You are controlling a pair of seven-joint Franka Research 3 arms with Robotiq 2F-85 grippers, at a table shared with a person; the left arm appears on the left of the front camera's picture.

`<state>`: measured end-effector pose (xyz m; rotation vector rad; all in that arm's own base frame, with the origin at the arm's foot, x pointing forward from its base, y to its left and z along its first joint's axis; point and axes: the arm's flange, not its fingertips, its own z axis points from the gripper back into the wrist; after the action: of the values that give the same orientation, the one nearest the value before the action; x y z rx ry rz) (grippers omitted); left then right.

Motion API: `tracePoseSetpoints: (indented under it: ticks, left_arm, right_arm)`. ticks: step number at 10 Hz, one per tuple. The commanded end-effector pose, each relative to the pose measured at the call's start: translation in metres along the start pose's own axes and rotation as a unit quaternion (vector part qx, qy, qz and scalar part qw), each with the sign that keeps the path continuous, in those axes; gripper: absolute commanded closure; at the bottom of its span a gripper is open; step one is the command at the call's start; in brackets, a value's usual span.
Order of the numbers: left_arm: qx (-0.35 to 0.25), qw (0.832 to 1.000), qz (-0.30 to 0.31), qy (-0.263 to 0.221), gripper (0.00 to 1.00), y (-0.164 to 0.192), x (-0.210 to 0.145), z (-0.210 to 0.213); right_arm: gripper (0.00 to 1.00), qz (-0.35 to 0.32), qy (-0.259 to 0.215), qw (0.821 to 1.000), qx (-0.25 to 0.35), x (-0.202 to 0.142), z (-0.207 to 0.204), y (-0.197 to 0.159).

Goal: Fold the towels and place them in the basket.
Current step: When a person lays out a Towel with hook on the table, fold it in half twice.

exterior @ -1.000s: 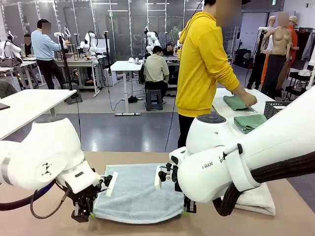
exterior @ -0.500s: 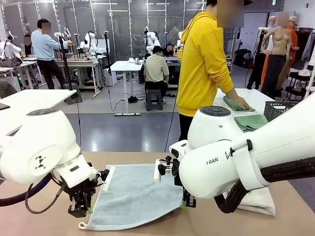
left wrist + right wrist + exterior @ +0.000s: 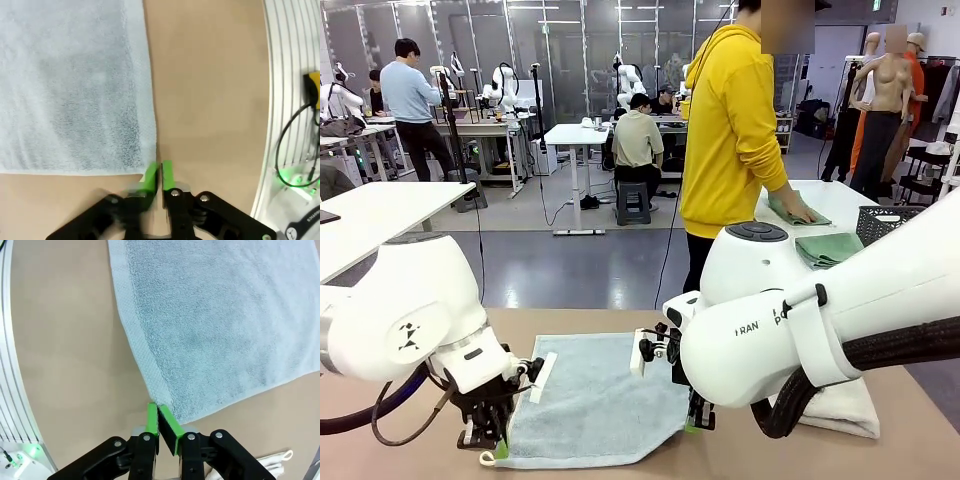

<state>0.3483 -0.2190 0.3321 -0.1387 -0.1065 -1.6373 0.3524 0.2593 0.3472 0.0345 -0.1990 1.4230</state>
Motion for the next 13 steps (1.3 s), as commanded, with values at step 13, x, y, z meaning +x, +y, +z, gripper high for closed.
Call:
tracePoseSetpoints:
  ticks: [13]
  left_arm:
    - [-0.003, 1.000, 0.012, 0.024, 0.60, 0.018, -0.005, -0.032]
  right_arm:
    - [1.00, 0.011, -0.010, 1.000, 0.015, -0.003, -0.007, 0.005]
